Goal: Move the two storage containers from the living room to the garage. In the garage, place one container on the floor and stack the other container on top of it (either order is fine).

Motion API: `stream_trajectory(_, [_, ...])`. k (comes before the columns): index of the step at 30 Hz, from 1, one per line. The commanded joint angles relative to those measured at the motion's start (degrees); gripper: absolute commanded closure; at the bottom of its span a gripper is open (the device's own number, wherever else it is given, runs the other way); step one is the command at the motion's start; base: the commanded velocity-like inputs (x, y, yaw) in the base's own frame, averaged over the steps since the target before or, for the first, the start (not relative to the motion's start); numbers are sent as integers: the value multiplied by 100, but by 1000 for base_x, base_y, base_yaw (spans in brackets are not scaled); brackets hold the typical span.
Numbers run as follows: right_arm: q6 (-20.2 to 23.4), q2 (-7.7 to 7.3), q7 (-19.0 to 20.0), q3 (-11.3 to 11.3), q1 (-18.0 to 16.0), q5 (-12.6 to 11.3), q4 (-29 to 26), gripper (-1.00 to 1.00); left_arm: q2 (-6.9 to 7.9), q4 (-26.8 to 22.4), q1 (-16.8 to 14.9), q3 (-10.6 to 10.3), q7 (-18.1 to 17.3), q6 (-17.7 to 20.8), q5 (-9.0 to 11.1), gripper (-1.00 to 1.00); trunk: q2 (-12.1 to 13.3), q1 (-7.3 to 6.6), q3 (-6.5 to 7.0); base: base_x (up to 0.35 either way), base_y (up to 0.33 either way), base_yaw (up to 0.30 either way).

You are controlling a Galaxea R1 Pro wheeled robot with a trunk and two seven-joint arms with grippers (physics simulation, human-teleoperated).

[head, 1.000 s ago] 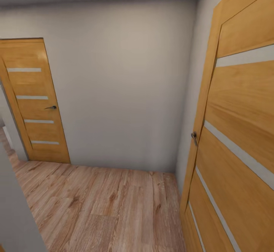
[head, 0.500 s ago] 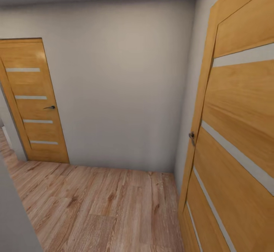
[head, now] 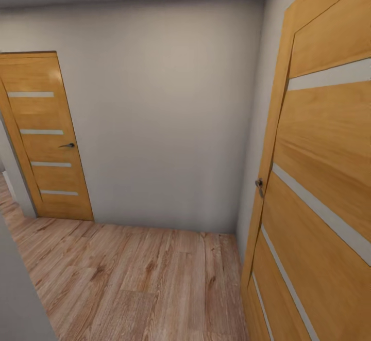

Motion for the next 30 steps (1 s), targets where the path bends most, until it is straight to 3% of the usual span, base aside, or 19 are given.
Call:
stream_trajectory(1, [-32,3,-10,49,-6,-58,18,-100,-2,6,-3,-19,12,-21,46,-100,-4,2,-2,0,0,0])
stream_trajectory(8, [-37,3,-10,49,-6,-56,18,-100,2,12,-3,-17,12,-18,48,-100,-4,2,-2,78,0,0])
stream_trajectory(30, [-28,3,-1,49,-6,-58,18,-100,14,6,-1,-14,12,-16,52,-100,-4,2,-2,315,0,0])
